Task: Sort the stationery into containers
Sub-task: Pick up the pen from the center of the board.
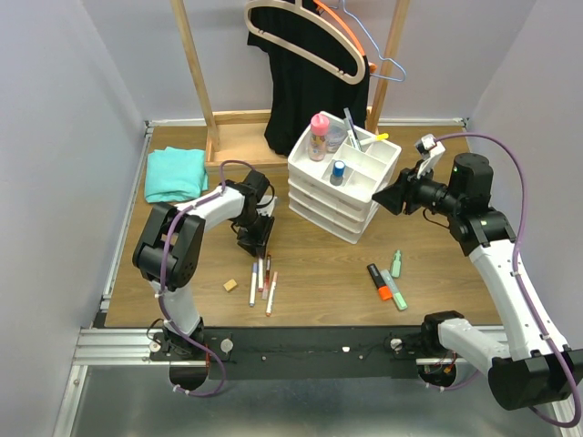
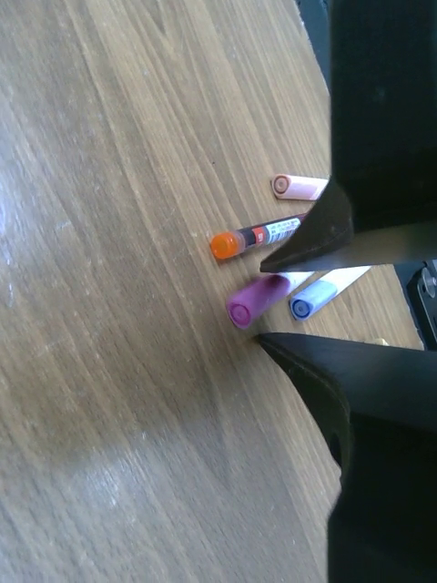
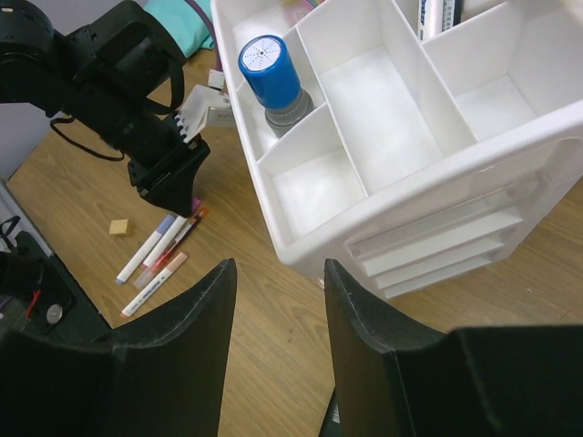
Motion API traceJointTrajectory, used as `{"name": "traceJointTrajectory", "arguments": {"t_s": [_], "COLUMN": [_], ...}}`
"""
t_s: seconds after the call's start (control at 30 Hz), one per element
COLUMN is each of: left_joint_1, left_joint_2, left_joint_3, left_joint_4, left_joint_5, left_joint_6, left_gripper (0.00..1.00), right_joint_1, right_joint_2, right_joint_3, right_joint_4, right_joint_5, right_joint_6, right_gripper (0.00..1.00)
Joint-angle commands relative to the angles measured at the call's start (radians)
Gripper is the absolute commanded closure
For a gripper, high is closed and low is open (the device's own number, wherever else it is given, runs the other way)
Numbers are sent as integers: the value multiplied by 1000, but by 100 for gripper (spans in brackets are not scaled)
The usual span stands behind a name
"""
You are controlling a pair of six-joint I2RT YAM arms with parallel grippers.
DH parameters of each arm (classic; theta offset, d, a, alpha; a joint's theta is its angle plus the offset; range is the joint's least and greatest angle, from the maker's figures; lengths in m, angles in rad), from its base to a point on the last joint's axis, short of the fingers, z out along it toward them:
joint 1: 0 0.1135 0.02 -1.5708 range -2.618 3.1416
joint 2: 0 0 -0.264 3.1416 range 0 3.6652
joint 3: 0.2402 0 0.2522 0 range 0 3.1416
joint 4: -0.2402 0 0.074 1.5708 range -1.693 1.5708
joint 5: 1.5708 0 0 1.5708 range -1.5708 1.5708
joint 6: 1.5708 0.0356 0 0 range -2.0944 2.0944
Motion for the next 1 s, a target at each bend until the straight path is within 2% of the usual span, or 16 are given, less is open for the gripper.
{"name": "traceJointTrajectory", "arguments": {"t_s": [0.0,0.03,0.17,0.2,0.23,0.27,0.47,0.6,0.7,0.8,0.9,0.97], "left_joint_1": [-14,-16,-25,-31,-33,-33,-24,-10,-8,-25,-47,-51], "left_joint_2": [39,44,55,53,44,38,-82,-203,-252,-286,-297,-287], "left_joint_3": [-38,-39,-32,-26,-21,-16,68,233,382,483,534,548], "left_joint_4": [-10,-7,4,7,10,9,-59,-189,-275,-216,-47,144], "left_joint_5": [-60,-44,37,51,71,104,163,160,273,368,473,508], "left_joint_6": [2,2,6,10,14,19,55,167,267,295,338,310], "left_gripper": [65,72,81,86,98,100,100,100,100,100,100,100], "right_joint_1": [4,4,3,4,4,4,4,4,4,3,-2,-9], "right_joint_2": [-9,-9,-6,-3,0,2,41,72,83,83,80,83], "right_joint_3": [-15,-15,-18,-17,-14,-9,71,137,160,157,148,147], "right_joint_4": [29,31,35,32,31,29,0,-29,-28,-6,18,21], "right_joint_5": [24,27,49,52,53,62,76,105,141,191,265,308], "right_joint_6": [-5,-6,-6,-8,-9,-17,-64,-109,-134,-131,-126,-124], "right_gripper": [50,50,50,50,50,50,50,50,50,51,52,52]}}
